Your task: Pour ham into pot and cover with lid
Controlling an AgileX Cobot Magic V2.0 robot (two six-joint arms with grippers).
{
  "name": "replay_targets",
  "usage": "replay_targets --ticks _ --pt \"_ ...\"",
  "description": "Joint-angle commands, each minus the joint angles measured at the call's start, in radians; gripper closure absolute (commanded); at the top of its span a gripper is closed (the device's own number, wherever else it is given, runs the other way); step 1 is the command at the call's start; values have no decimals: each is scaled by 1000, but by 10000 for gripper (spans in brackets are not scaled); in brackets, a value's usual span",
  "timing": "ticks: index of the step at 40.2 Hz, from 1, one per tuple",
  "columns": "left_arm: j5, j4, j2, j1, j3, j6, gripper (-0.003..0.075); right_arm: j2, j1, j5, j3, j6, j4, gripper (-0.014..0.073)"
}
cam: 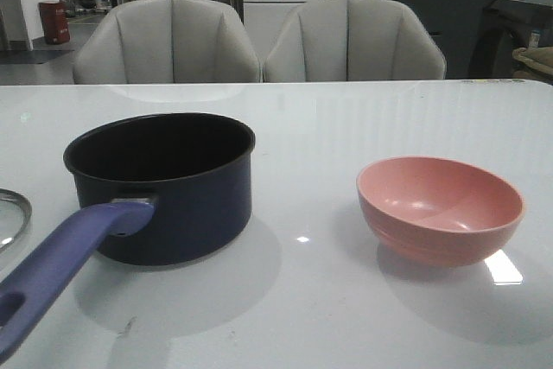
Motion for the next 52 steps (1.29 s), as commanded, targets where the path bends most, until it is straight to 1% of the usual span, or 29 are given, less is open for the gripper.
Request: replay_targets --ticks 1,6,20,28,40,44,46,48,52 --pt "35 10 23 2 -66 -11 28 4 1 -82 -27 -8 4 442" --pt "48 10 75 2 -88 -11 27 4 1 -82 -27 -8 4 442" --pt "23 10 179 8 -99 -21 28 4 1 -82 -27 -8 4 442" --pt "-19 10 211 8 -101 -21 28 4 1 -82 -27 -8 4 442" --pt "-18 5 253 8 -102 -21 35 4 1 -82 -27 -8 4 442" --pt "-3 5 253 8 -118 -21 99 4 1 -82 -27 -8 4 442" --pt "14 5 253 8 -132 -21 155 4 1 -82 -27 -8 4 442" --pt "41 5 253 8 -145 -21 228 4 1 -82 -27 -8 4 442" --pt "78 5 253 8 -170 -21 337 4 1 -82 -27 -8 4 442"
